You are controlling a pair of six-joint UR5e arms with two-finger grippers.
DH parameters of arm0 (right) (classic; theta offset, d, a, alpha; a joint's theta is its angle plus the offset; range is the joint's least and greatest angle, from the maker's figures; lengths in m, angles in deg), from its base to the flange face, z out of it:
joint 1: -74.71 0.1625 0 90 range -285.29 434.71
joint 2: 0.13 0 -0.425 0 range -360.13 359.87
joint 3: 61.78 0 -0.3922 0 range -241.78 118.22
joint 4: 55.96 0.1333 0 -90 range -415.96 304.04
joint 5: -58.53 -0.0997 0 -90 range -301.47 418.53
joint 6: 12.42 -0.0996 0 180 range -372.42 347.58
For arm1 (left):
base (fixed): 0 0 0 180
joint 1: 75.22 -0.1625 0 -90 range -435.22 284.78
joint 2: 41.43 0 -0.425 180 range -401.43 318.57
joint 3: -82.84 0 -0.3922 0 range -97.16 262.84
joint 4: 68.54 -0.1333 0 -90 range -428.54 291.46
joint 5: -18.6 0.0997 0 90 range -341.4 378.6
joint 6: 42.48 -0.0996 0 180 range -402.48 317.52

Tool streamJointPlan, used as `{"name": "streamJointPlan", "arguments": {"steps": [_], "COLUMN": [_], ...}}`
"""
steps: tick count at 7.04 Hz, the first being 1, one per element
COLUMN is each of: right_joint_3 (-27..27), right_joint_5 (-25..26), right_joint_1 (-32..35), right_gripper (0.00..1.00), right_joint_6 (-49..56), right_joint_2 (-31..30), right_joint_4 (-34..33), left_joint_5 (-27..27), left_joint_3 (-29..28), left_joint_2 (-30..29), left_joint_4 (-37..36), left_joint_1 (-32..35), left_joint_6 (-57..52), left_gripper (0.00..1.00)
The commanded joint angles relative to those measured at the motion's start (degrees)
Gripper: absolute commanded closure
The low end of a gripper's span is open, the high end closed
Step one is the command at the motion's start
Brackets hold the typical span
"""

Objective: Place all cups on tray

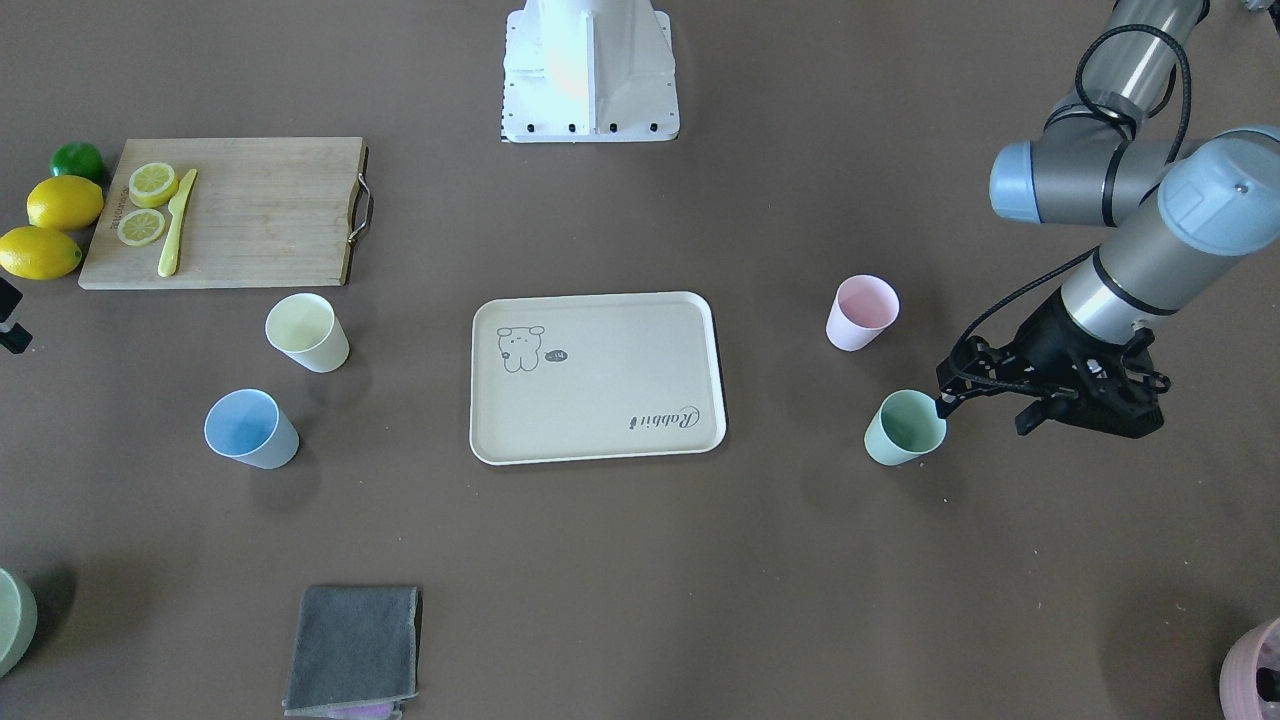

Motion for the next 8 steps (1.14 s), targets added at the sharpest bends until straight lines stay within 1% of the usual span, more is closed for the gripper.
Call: {"name": "streamJointPlan", "arguments": {"steps": [1, 2, 3, 4, 5, 6, 8], "right_joint_3": [-0.08, -0.16, -0.25, -0.34, -0.34, -0.34, 0.36], "right_joint_5": [0.02, 0.11, 0.11, 0.11, 0.11, 0.11, -0.59], "right_joint_1": [-0.27, -0.36, -0.36, -0.45, -0.45, -0.45, -0.45], "right_gripper": [0.00, 0.00, 0.00, 0.00, 0.00, 0.00, 0.02], "right_joint_6": [-0.03, -0.12, -0.03, -0.03, -0.03, -0.12, -0.29], "right_joint_2": [0.00, 0.00, 0.00, 0.00, 0.00, 0.00, -0.09], "right_joint_4": [0.00, -0.09, -0.09, -0.09, -0.09, -0.09, -0.26], "left_joint_5": [2.36, 3.16, 5.77, 6.32, 6.33, 6.33, 6.33], "left_joint_3": [-3.01, -3.36, -3.63, -4.07, -4.33, -4.25, -3.03], "left_joint_2": [-1.11, -1.03, -0.94, -1.02, -0.85, -0.50, -1.02], "left_joint_4": [1.92, 1.93, 1.93, 1.93, 2.01, 2.01, 2.01], "left_joint_1": [-2.32, -3.47, -5.39, -5.85, -6.02, -6.03, -5.42], "left_joint_6": [0.12, 0.03, 0.20, 1.25, 1.96, 1.96, 2.66], "left_gripper": [0.17, 0.20, 0.29, 0.61, 0.86, 1.00, 1.00]}}
